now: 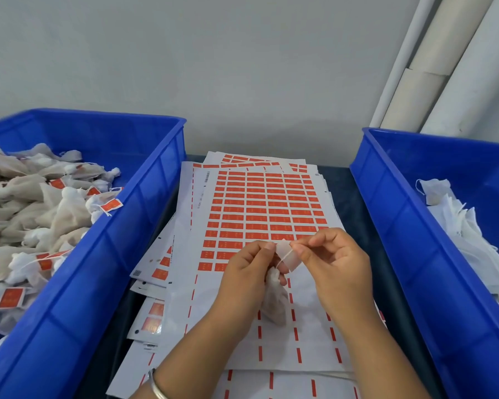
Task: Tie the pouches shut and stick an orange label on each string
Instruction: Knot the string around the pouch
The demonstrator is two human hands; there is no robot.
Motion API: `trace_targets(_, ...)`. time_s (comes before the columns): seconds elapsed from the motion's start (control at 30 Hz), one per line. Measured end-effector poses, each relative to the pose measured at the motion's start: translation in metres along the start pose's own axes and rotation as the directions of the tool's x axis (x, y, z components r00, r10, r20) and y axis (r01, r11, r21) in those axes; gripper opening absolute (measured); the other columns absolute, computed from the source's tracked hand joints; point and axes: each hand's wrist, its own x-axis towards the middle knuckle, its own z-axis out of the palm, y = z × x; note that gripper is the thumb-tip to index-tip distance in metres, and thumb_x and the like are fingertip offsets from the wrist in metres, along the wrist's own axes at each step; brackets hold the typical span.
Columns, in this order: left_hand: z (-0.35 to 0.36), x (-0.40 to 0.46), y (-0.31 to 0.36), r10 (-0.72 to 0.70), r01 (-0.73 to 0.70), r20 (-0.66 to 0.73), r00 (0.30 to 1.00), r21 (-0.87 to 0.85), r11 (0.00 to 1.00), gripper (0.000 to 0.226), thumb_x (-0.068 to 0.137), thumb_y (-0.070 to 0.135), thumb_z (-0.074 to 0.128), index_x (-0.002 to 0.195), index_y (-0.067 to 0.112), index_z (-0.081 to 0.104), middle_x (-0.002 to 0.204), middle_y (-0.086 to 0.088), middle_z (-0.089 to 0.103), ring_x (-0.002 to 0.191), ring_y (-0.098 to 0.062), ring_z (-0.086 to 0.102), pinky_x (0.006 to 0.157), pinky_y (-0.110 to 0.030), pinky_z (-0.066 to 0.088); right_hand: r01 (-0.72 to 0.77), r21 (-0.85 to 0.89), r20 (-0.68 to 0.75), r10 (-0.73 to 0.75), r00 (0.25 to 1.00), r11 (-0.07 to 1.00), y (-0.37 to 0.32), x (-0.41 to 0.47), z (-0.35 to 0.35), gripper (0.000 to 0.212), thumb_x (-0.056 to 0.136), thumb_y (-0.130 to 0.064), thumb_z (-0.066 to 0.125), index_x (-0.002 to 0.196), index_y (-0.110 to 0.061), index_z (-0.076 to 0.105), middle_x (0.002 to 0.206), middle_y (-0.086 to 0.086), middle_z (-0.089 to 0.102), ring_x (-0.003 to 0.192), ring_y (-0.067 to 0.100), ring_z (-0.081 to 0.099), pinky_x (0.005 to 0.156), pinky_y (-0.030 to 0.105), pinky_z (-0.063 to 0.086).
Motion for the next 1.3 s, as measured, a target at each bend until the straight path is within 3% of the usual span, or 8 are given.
trace_targets(0.3,-0.002,-0.002,-0.002,0.185,-0.194,0.061,0.981,0.22,0.956,0.024,0.092,0.035,0.048,0.074,0.034,0.065,0.069,0.019,0.062,0.071,0.006,0.057,0.053,0.0,0.04,-0.048,0.026,-0.005,0.048,0.999,0.999,-0.001,-0.001,0.0,0.022,0.079,-0.019,0.075,0.075,-0.024,0.054,0.082,-0.034,0.065,0.083,-0.015,0.062,0.057,0.002,0.046)
trace_targets(0.37,-0.002,-0.001,-0.003,0.153,-0.16,0.051,0.987,0.206,0.965,0.032,0.094,0.038,0.045,0.072,0.038,0.068,0.071,0.018,0.064,0.073,0.005,0.059,0.052,-0.003,0.043,-0.063,0.055,-0.004,0.063,0.998,0.996,-0.001,-0.001,-0.001,0.021,0.078,-0.019,0.075,0.075,-0.024,0.055,0.082,-0.033,0.066,0.083,-0.013,0.063,0.056,0.002,0.045)
trace_targets(0.47,-0.001,0.001,0.0,-0.028,0.027,0.002,1.0,0.065,0.997,0.047,0.096,0.043,0.038,0.062,0.035,0.07,0.067,0.01,0.066,0.063,-0.004,0.063,0.058,-0.015,0.046,-0.065,0.098,0.015,0.063,0.998,0.993,-0.002,-0.001,-0.001,0.021,0.078,-0.018,0.076,0.076,-0.024,0.055,0.083,-0.025,0.07,0.083,-0.007,0.066,0.059,0.003,0.047)
trace_targets(0.57,-0.003,0.002,0.003,-0.111,0.112,0.044,0.993,-0.018,0.994,0.033,0.081,0.05,0.053,0.064,0.028,0.07,0.064,0.004,0.065,0.054,-0.008,0.059,0.06,-0.022,0.048,-0.052,0.114,0.043,0.047,0.998,0.992,-0.002,-0.002,0.0,0.022,0.079,-0.017,0.075,0.075,-0.024,0.055,0.083,-0.019,0.071,0.083,-0.003,0.068,0.063,0.004,0.048)
trace_targets(0.73,-0.007,0.001,0.005,-0.092,0.092,0.14,0.986,0.007,0.996,0.034,0.054,0.056,0.067,0.072,0.028,0.074,0.069,0.007,0.067,0.062,-0.01,0.058,0.065,-0.027,0.049,-0.022,0.119,0.075,0.013,0.997,0.993,-0.002,-0.002,0.0,0.022,0.079,-0.012,0.074,0.075,-0.022,0.055,0.081,-0.016,0.072,0.082,0.001,0.069,0.065,0.006,0.049)
trace_targets(0.9,-0.01,0.002,0.004,-0.092,0.082,0.176,0.98,0.063,0.995,0.031,0.057,0.053,0.066,0.071,0.027,0.075,0.06,0.009,0.063,0.057,-0.006,0.057,0.06,-0.02,0.045,-0.016,0.108,0.074,0.008,0.997,0.994,-0.003,-0.001,0.0,0.022,0.079,-0.012,0.074,0.074,-0.022,0.055,0.078,-0.017,0.071,0.08,0.0,0.068,0.064,0.004,0.048)
trace_targets(1.13,-0.007,0.001,0.004,-0.094,0.088,0.127,0.987,0.052,0.995,0.033,0.055,0.049,0.066,0.069,0.021,0.075,0.061,0.007,0.064,0.066,-0.013,0.057,0.066,-0.027,0.046,-0.06,0.114,0.062,0.053,0.997,0.992,0.0,0.0,0.001,0.019,0.079,-0.017,0.074,0.076,-0.022,0.056,0.08,-0.022,0.07,0.083,-0.004,0.067,0.06,0.004,0.048)
trace_targets(1.3,-0.007,-0.001,0.005,-0.067,0.06,0.089,0.994,0.075,0.995,0.029,0.06,0.047,0.063,0.071,0.024,0.075,0.062,0.007,0.064,0.069,-0.014,0.056,0.07,-0.028,0.047,-0.158,0.173,0.177,0.128,0.976,0.972,-0.003,0.001,0.001,0.029,0.077,-0.015,0.076,0.099,-0.022,0.058,0.087,-0.012,0.072,0.086,0.005,0.07,0.071,0.016,0.057)
